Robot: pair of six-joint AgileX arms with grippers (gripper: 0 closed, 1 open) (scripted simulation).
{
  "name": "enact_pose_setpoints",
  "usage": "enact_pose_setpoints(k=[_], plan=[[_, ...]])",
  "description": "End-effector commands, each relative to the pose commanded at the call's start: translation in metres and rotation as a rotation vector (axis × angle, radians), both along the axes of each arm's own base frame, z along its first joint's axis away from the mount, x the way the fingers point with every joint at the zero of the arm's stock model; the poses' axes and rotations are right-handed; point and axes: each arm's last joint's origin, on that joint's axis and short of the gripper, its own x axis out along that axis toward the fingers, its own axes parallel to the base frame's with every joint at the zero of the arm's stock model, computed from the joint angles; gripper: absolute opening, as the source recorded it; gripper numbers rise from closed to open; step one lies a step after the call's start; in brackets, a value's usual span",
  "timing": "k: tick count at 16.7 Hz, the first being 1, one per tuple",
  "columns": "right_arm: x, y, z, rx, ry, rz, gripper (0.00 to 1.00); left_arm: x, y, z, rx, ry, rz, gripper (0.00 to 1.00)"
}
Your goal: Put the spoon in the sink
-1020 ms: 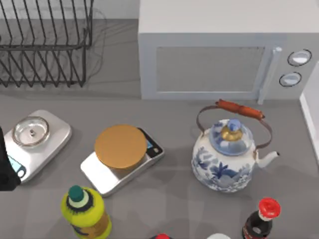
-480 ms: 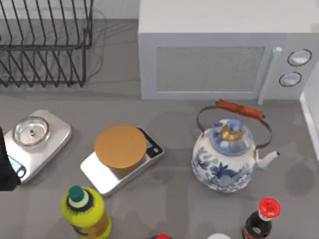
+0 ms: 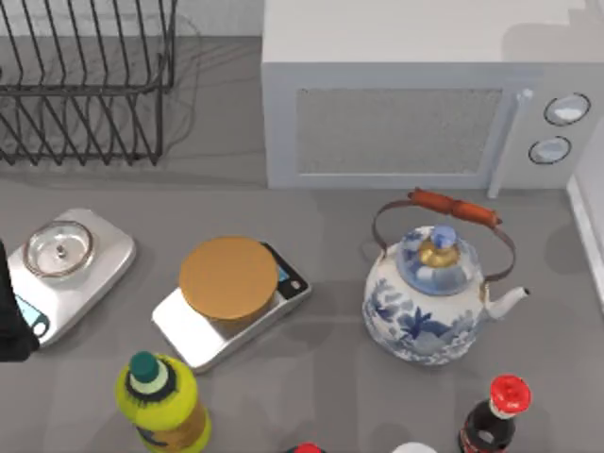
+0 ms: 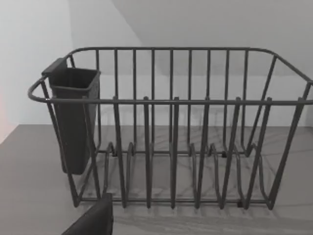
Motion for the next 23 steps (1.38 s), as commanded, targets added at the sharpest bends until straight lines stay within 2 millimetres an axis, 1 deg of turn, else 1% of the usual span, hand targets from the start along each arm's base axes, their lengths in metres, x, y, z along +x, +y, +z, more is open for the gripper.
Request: enact_pose_setpoints(k=[4,9,10,12,14,20,23], plan=[[0.012,0.004,-0.015,-0.002,-0.016,0.004,0.0,0.0,0.0,0.0,0.0,0.0,0.0,1.0],[0.013,0.004,-0.017,-0.002,-0.019,0.005,0.0,0.0,0.0,0.0,0.0,0.0,0.0,1.0],[0.012,0.001,-0.017,-0.001,-0.018,-0.003,0.0,0.0,0.0,0.0,0.0,0.0,0.0,1.0],[0.013,0.001,-0.018,-0.002,-0.023,-0.003,0.0,0.0,0.0,0.0,0.0,0.0,0.0,1.0],[0.015,0.002,-0.021,-0.004,-0.029,0.002,0.0,0.0,0.0,0.0,0.0,0.0,0.0,1.0],[0.016,0.004,-0.055,0.0,-0.006,0.007,0.0,0.0,0.0,0.0,0.0,0.0,0.0,1.0],[0.015,0.004,-0.06,-0.002,-0.016,0.005,0.0,0.0,0.0,0.0,0.0,0.0,0.0,1.0]])
